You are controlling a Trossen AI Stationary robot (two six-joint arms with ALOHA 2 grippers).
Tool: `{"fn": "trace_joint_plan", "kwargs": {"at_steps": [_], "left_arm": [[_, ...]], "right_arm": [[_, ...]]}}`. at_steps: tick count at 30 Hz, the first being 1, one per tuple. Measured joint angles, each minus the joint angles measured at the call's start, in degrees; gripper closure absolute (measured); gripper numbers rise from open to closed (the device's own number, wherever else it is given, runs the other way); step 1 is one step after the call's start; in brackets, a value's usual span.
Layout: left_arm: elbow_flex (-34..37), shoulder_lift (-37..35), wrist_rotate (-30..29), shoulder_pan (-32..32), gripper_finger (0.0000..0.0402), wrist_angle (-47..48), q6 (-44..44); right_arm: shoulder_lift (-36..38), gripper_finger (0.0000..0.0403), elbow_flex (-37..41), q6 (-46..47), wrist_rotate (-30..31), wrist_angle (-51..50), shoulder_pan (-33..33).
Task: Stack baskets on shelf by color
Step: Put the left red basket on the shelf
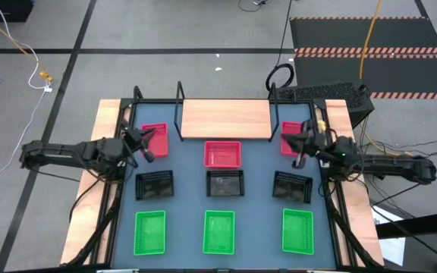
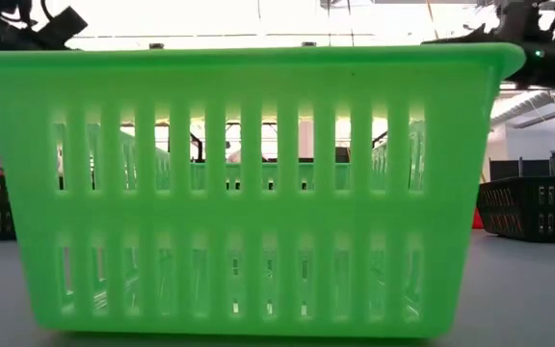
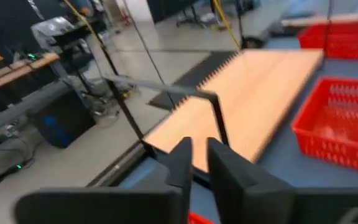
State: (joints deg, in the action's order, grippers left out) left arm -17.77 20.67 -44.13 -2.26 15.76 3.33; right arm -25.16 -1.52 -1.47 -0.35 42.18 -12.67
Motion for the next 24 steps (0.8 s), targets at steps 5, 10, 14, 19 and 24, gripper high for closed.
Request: {"fn": "trace_joint_plan", "kwargs": {"at_steps": [5,10,14,19,24], "left_arm": [[1.9,5.2,4.2,3.1,0.0243,2.2,-3.3],[1.9,11.2,22.0,5.9,0.0217,2.8,-3.5],[1.9,15.2,22.5,7.5,0.0234,0.6,-1.5],[1.9,19.3,24.3,10.5,0.0248,0.3,-2.0],[-0.8,21.8,24.8,13.1,0.0243,2.9,-8.7]], "right_arm": [[-4.0,0.0403,0.0,9.3,-4.1,-9.0,0.3],[-8.2,0.0402,0.0,15.7,-3.9,-6.2,2.6],[-10.0,0.0389,0.0,18.8,-2.9,0.1,6.0],[-10.2,0.0368,0.0,16.9,4.5,1.7,9.4],[-10.6,0.0353,0.0,13.6,10.2,0.9,10.1]]}}
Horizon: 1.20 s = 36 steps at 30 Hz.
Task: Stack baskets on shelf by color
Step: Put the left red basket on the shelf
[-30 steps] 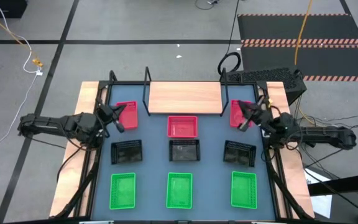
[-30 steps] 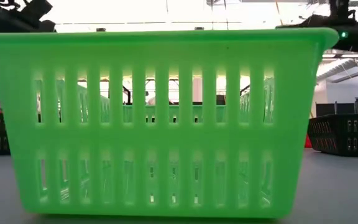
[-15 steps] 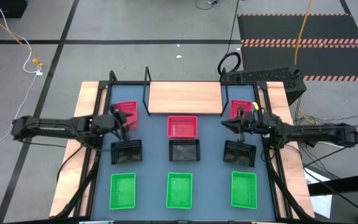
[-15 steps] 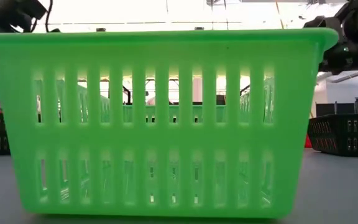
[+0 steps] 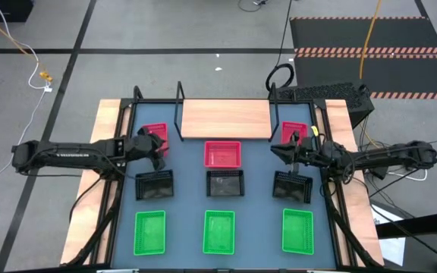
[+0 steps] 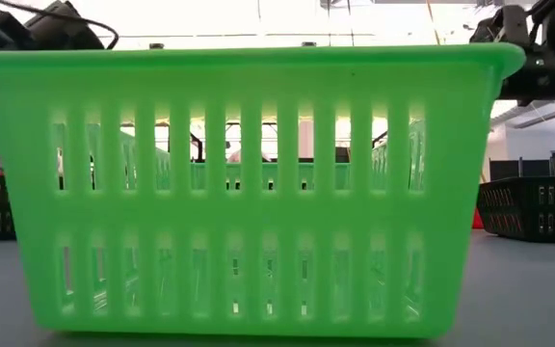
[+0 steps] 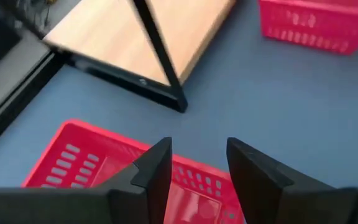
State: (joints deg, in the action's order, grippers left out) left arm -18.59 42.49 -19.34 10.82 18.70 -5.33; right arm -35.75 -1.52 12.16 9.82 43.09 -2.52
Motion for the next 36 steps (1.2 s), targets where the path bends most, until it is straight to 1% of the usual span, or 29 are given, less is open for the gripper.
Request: {"fn": "trace_joint_plan", "kwargs": {"at_steps": [2,5,7,9,12,15,17,20,22,27,30,34,36], "left_arm": [[-3.6,0.7,0.3,0.2,0.0243,5.1,-1.4],[-10.0,1.8,-0.3,0.2,0.0242,13.4,-3.2],[-13.5,2.6,-0.5,0.2,0.0242,16.2,-3.9],[-15.2,3.4,-0.1,0.1,0.0242,17.0,-3.9],[-15.4,4.7,4.5,0.2,0.0242,17.5,-3.6],[-15.3,6.3,8.8,0.1,0.0242,18.9,-3.9],[-15.2,7.5,9.0,0.1,0.0242,21.3,-5.4],[-15.2,9.7,9.0,0.5,0.0242,22.6,-6.3],[-15.2,11.1,9.2,0.8,0.0242,22.3,-6.4],[-15.1,14.2,12.9,0.8,0.0242,21.8,-5.5],[-15.1,15.7,13.3,0.8,0.0242,22.0,-5.3],[-15.1,17.5,12.9,1.5,0.0242,21.9,-5.2],[-15.1,18.4,9.9,2.3,0.0242,21.8,-5.3]], "right_arm": [[-0.1,0.0349,0.0,-1.4,2.0,0.2,0.0],[-0.2,0.0344,0.0,-3.1,2.2,0.4,0.0],[-0.2,0.034,0.0,-4.1,2.1,0.4,0.0],[-0.2,0.0336,0.0,-3.8,1.9,0.4,0.0],[-0.2,0.0332,0.0,-3.8,0.5,1.2,0.0],[-0.2,0.0332,0.0,-6.7,0.6,3.2,-0.1],[-0.2,0.0332,0.0,-9.8,0.7,5.4,-0.8],[-0.2,0.0332,0.0,-10.8,0.7,6.8,-1.6],[-0.2,0.0332,0.0,-10.3,0.7,6.4,-1.7],[-0.2,0.0332,0.0,-10.0,0.7,3.6,-1.7],[-0.4,0.0332,0.0,-9.9,0.7,3.3,-2.1],[-0.4,0.0332,0.0,-9.9,0.7,3.1,-2.3],[-0.4,0.0332,0.0,-10.5,0.7,2.4,-2.3]]}}
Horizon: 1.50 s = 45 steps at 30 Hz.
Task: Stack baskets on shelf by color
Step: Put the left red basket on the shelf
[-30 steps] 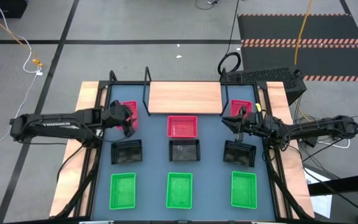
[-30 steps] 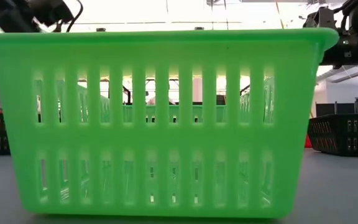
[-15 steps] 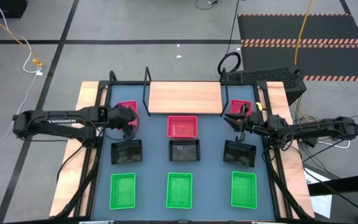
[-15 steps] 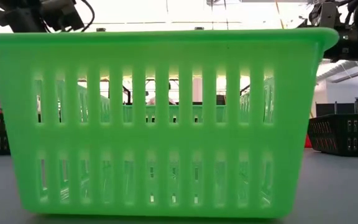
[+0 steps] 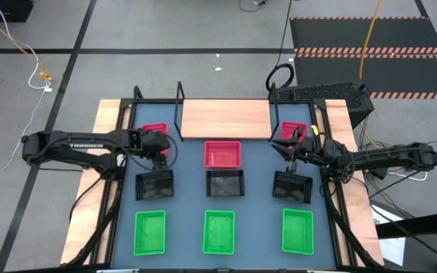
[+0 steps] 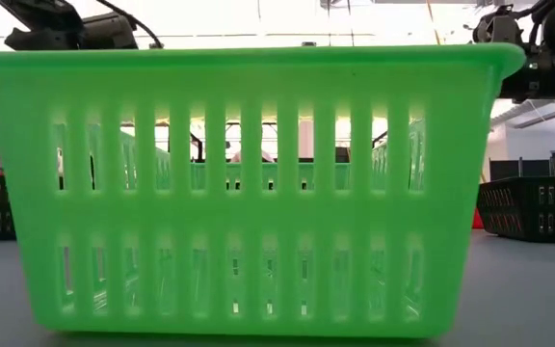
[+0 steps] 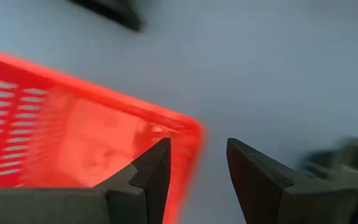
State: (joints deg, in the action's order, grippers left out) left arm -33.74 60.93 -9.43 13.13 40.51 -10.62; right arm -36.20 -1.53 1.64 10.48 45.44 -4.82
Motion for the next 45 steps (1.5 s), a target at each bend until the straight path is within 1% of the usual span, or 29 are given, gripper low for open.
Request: {"fn": "trace_joint_plan", "kwargs": {"at_steps": [2,6,11,14,18,23,26,29,32,34,36,38,41,43,45], "left_arm": [[0.0,1.1,-1.0,0.8,0.0242,0.3,-0.2],[0.0,2.3,0.0,1.4,0.0242,0.3,0.4],[0.0,3.2,-0.1,2.8,0.0248,0.3,0.4],[0.0,4.1,-1.5,3.7,0.0271,0.3,0.0],[0.0,5.5,-5.5,4.3,0.032,-0.5,0.5],[0.0,5.4,-5.7,4.2,0.0386,-0.2,2.4],[-1.7,4.6,-6.8,4.2,0.0386,2.4,0.3],[-6.1,3.9,-11.3,3.5,0.0381,7.3,-2.4],[-13.0,3.8,-16.9,2.1,0.0391,11.9,-4.8],[-18.0,3.8,-20.8,0.8,0.0393,14.3,-4.7],[-23.2,4.2,-24.5,-0.6,0.0391,15.9,-1.9],[-28.8,4.6,-27.6,-1.9,0.0392,18.6,2.9],[-38.7,5.7,-28.2,-3.3,0.0394,21.7,11.3],[-44.8,7.0,-28.2,-4.1,0.0393,22.3,14.7],[-49.9,8.9,-28.2,-4.6,0.0393,20.9,17.2]], "right_arm": [[0.0,0.0332,0.0,-1.2,0.0,-0.7,0.0],[0.0,0.0332,0.0,-3.7,1.6,-1.1,-0.1],[0.0,0.0332,0.0,-5.5,1.7,-1.1,-0.2],[0.0,0.0332,0.0,-6.0,1.7,-1.1,-0.3],[0.0,0.0332,0.0,-7.1,1.7,-1.1,-0.5],[0.0,0.0332,0.0,-6.9,1.7,-1.1,-0.5],[0.0,0.0332,0.0,-6.7,1.7,-1.1,-0.5],[0.0,0.0332,0.0,-5.3,1.7,-0.6,-0.5],[0.0,0.0332,0.0,-4.6,1.5,-0.3,-0.5],[0.0,0.0332,0.0,-4.1,1.5,-0.4,-0.5],[0.0,0.0332,0.0,-2.2,1.5,-0.4,-0.5],[0.0,0.0332,0.0,-0.5,1.1,-0.5,-0.4],[0.0,0.0332,0.0,0.6,-2.7,-1.0,-0.3],[0.0,0.0332,0.0,0.8,-5.6,-1.0,-0.3],[0.0,0.0332,0.0,1.2,-7.7,-0.9,-0.3]]}}
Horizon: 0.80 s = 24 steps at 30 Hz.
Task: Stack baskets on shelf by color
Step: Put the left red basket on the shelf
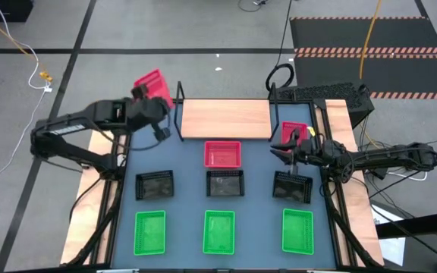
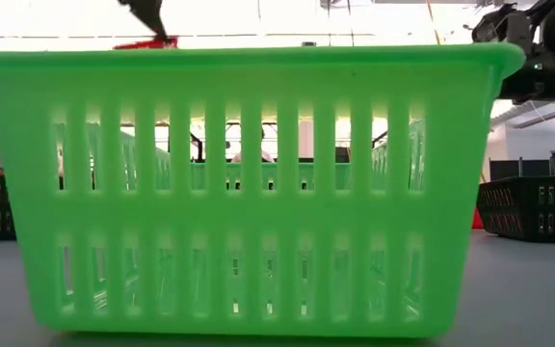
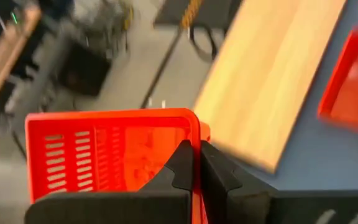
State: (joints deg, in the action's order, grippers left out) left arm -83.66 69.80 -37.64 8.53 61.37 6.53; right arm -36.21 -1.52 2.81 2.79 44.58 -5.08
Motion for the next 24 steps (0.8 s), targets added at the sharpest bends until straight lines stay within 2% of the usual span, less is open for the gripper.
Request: {"fn": "trace_joint_plan", "kwargs": {"at_steps": [3,6,10,13,18,24], "left_arm": [[-3.8,3.4,2.2,-0.2,0.0394,-3.1,3.2],[-4.1,7.7,4.5,-0.3,0.0394,-8.5,7.0],[-4.0,15.6,4.7,-0.2,0.0394,-12.0,12.4],[-4.0,21.2,5.4,1.1,0.0394,-13.8,11.7],[-4.0,28.8,12.3,3.8,0.0389,-13.6,9.9],[-4.0,33.7,17.9,5.4,0.0394,-13.8,8.2]], "right_arm": [[0.0,0.0332,0.0,1.5,-0.1,0.2,0.0],[0.0,0.0332,0.0,2.1,-0.1,0.2,0.4],[0.0,0.0332,0.0,0.8,-0.1,0.3,1.4],[0.0,0.0332,0.0,0.4,-0.1,0.4,1.5],[0.0,0.0332,0.0,0.4,-0.1,-0.2,1.5],[0.0,0.0332,0.0,-0.9,-0.1,-0.5,1.5]]}}
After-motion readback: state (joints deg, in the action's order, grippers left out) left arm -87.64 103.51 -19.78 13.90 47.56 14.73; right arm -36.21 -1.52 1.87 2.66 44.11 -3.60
